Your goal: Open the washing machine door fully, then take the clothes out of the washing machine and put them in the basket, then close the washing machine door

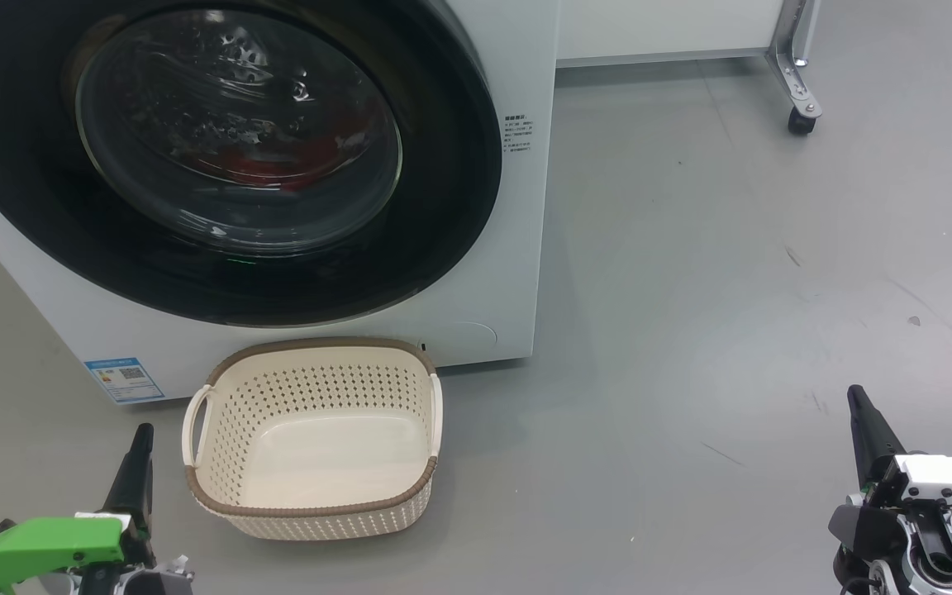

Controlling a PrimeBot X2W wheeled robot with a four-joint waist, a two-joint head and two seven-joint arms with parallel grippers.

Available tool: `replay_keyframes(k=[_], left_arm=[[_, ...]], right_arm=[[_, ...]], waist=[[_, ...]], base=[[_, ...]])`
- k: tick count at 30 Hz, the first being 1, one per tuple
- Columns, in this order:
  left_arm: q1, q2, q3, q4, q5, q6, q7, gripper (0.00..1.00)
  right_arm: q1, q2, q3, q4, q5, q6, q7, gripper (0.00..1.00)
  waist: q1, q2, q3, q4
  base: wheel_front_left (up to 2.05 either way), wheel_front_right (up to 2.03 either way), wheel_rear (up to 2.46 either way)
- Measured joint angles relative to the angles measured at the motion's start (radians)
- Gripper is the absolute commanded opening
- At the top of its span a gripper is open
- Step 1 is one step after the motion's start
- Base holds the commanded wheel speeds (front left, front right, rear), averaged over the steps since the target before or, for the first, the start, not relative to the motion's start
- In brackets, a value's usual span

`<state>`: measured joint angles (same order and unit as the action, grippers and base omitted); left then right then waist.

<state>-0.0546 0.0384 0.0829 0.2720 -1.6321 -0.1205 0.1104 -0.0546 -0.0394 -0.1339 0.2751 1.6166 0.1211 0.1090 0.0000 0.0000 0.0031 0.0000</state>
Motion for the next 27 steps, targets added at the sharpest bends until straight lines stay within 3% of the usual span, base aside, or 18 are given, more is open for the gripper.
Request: replay_keyframes(k=[27], left_arm=[[0.0, 0.0, 0.0, 0.0, 0.0, 0.0, 0.0, 0.0]], right_arm=[[0.0, 0.0, 0.0, 0.0, 0.0, 0.0, 0.0, 0.0]], waist=[[0.0, 0.0, 0.0, 0.0]], base=[[0.0, 0.0, 0.0]])
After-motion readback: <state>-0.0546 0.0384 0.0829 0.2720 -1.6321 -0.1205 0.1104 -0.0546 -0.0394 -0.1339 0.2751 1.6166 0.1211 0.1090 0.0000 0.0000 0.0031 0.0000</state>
